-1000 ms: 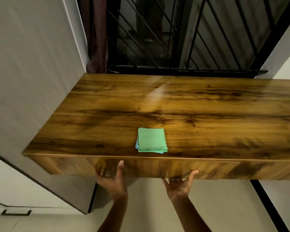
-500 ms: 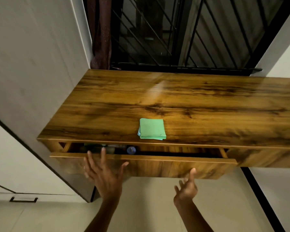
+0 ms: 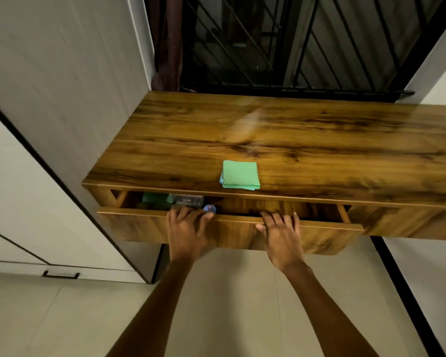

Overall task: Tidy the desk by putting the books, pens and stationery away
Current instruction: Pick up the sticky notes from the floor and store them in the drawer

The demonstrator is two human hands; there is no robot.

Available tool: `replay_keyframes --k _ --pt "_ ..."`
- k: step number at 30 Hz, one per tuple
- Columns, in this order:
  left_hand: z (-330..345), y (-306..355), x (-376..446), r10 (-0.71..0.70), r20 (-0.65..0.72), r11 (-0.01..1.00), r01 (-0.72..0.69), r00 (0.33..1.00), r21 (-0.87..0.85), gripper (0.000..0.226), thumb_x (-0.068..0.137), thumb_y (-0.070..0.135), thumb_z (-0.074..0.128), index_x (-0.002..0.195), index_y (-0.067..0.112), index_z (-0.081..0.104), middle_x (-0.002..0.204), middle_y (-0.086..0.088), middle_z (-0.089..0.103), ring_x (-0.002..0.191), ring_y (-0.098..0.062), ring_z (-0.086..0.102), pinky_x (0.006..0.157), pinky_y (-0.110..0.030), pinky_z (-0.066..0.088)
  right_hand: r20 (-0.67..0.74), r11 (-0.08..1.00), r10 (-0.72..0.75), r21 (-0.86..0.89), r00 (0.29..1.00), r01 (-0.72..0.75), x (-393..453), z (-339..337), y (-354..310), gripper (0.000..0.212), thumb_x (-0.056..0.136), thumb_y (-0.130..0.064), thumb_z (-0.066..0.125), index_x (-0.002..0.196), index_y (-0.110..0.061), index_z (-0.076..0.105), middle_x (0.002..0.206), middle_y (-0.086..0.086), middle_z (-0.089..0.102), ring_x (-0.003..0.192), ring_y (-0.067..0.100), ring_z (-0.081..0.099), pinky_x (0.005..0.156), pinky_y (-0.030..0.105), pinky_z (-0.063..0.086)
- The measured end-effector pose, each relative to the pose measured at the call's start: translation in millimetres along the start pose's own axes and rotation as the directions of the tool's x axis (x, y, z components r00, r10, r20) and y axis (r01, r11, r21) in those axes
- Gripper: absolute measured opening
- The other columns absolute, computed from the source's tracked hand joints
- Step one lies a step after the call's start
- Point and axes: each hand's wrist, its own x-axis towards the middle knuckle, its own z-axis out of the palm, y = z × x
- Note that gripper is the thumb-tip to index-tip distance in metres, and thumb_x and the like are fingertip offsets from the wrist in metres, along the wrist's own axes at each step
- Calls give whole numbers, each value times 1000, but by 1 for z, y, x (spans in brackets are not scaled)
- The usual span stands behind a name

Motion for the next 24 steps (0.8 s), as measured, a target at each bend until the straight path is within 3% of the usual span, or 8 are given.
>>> replay_keyframes --k 2,6,12,16,19,24 --pt "-4 5 -4 -78 -4 995 77 997 -57 42 89 51 47 98 17 71 112 -4 67 113 -25 51 105 -37 29 64 1000 -2 31 998 0 -6 -10 1 41 100 -39 31 131 -24 53 126 0 60 120 24 50 113 43 23" --pt "-10 6 -15 -159 34 984 161 987 -82 22 89 32 61 98 13 69 118 -7 65 120 -26 48 111 -38 23 160 993 -7 116 987 -12 -14 -24 3 36 100 -37 38 132 -28 52 134 -5 55 127 18 44 109 37 24" --pt "-23 6 -41 -200 41 978 202 979 -54 18 85 27 66 92 11 70 106 -10 70 110 -27 54 105 -37 27 357 947 17 295 934 -130 -37 -42 4 33 94 -40 51 122 -27 60 118 2 66 117 24 54 106 40 32" --pt "-32 9 -62 -282 70 959 283 957 -6 22 86 30 63 96 12 70 105 -9 70 109 -23 55 107 -34 23 463 856 -6 460 886 -235 -55 -52 4 29 86 -34 66 112 -20 67 109 0 68 108 20 60 94 36 46" --pt "-44 11 -78 -300 123 954 297 946 42 26 88 35 59 99 14 71 103 -8 71 104 -22 59 104 -33 22 521 865 -29 441 853 -240 -67 -61 3 26 82 -32 71 105 -21 70 112 -1 68 110 19 58 90 34 45" --pt "-65 16 -107 -314 171 949 303 934 86 27 88 39 58 95 16 72 99 -6 72 102 -20 60 101 -33 24 599 885 -51 397 799 -241 -88 -68 0 25 75 -33 77 97 -23 72 115 0 66 118 22 53 98 39 44"
